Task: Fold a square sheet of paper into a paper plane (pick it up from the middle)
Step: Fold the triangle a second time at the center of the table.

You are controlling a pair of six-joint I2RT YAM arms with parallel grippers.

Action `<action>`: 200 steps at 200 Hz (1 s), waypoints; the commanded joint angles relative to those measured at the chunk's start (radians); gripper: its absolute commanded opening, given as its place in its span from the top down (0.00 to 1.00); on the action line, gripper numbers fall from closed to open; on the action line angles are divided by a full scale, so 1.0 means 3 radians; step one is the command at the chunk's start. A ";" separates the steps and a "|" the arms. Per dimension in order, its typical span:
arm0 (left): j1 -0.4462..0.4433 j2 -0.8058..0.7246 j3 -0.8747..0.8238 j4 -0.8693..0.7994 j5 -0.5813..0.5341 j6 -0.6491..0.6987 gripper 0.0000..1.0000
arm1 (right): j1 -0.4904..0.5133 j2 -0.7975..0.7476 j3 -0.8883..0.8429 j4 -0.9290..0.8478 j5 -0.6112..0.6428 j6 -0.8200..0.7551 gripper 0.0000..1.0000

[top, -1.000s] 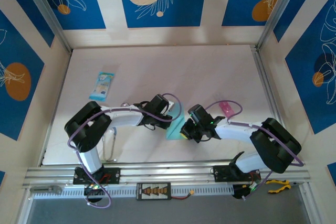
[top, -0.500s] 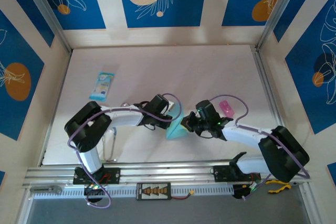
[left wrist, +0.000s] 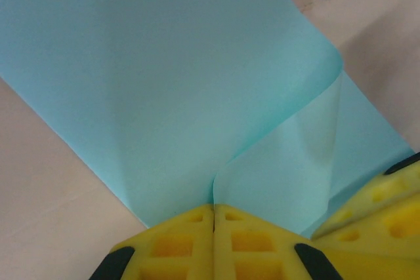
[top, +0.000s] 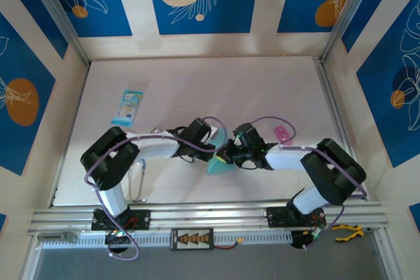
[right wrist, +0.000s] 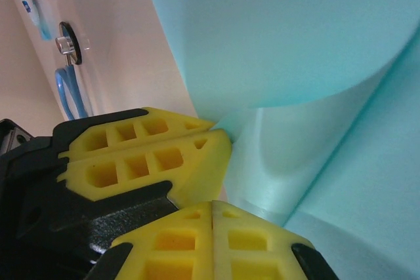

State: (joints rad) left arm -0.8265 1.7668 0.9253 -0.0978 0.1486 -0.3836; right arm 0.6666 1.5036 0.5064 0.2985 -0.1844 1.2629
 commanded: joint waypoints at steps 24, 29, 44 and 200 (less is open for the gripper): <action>0.0035 0.0047 -0.0006 -0.0123 0.0026 0.0026 0.98 | 0.0028 0.0215 0.0031 0.0167 -0.0077 0.0061 1.00; 0.0036 0.0050 -0.0009 -0.0121 0.0029 0.0026 0.98 | 0.0028 0.0227 0.0015 0.0167 -0.0071 0.0065 1.00; 0.0037 0.0050 -0.0011 -0.0127 0.0031 0.0023 0.98 | 0.0028 0.0249 -0.0059 0.0161 -0.0005 0.0089 1.00; 0.0039 0.0037 0.0003 -0.0175 0.0011 0.0041 0.98 | -0.0175 0.0051 0.0154 -0.0412 0.0158 -0.0215 1.00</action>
State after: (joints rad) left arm -0.8265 1.7668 0.9253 -0.0982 0.1490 -0.3832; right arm 0.6273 1.5074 0.5076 0.2699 -0.1638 1.2530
